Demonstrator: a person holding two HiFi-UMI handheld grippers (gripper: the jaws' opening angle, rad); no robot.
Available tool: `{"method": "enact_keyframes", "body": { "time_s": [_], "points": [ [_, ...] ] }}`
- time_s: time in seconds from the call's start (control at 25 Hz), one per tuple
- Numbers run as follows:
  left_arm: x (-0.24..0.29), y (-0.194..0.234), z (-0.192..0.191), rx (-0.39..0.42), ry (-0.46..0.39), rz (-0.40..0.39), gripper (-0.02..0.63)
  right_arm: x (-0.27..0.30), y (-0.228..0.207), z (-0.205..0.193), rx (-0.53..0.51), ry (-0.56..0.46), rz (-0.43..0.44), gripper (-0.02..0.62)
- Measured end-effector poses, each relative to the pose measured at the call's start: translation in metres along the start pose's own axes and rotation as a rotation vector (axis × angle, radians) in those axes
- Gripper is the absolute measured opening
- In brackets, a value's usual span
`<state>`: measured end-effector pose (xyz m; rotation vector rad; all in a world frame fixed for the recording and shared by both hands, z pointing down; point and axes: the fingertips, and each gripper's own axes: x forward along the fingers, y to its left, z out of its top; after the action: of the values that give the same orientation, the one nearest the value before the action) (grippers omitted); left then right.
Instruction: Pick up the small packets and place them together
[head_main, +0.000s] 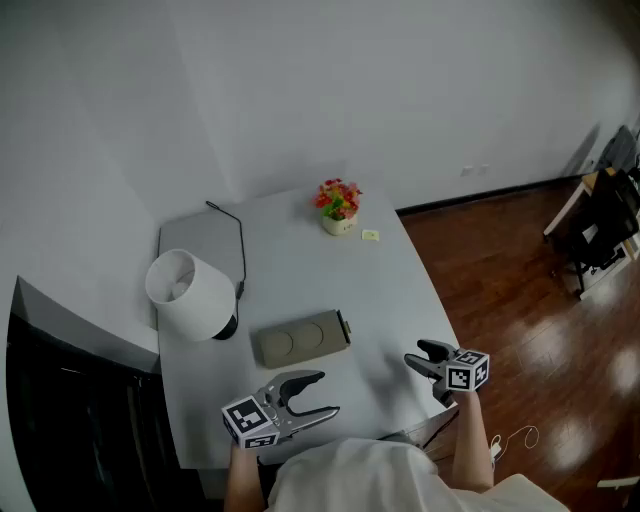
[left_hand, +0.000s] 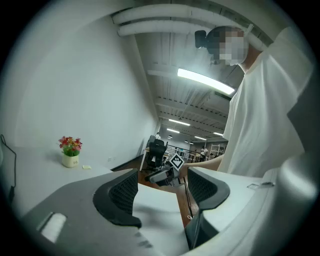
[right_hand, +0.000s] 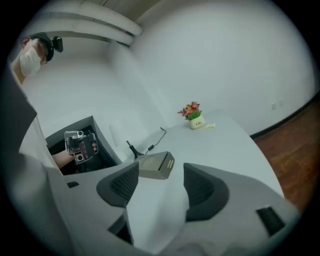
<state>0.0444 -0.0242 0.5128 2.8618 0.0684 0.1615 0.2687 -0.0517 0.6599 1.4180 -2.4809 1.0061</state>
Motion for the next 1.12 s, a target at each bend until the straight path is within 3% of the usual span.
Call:
{"method": "enact_keyframes", "body": {
  "time_s": [0.28,0.68,0.92,1.12],
  "points": [
    [0.003,0.032,0.010,0.007,-0.038,0.135,0.298,0.042,-0.051,-0.026,0.147,0.064,0.006,0.290],
    [-0.022,0.084,0.011,0.048,-0.033,0.474,0.298,0.150,-0.040,-0.010,0.331,0.064,0.196,0.264],
    [-0.035,0.084,0.008,0.043,-0.046,0.533,0.298,0.194,-0.042,-0.013,0.497,0.014,0.194,0.262],
    [-0.050,0.083,0.008,0.008,-0.089,0.575,0.298,0.223,-0.031,-0.013,0.563,-0.004,0.209,0.264]
  ]
}}
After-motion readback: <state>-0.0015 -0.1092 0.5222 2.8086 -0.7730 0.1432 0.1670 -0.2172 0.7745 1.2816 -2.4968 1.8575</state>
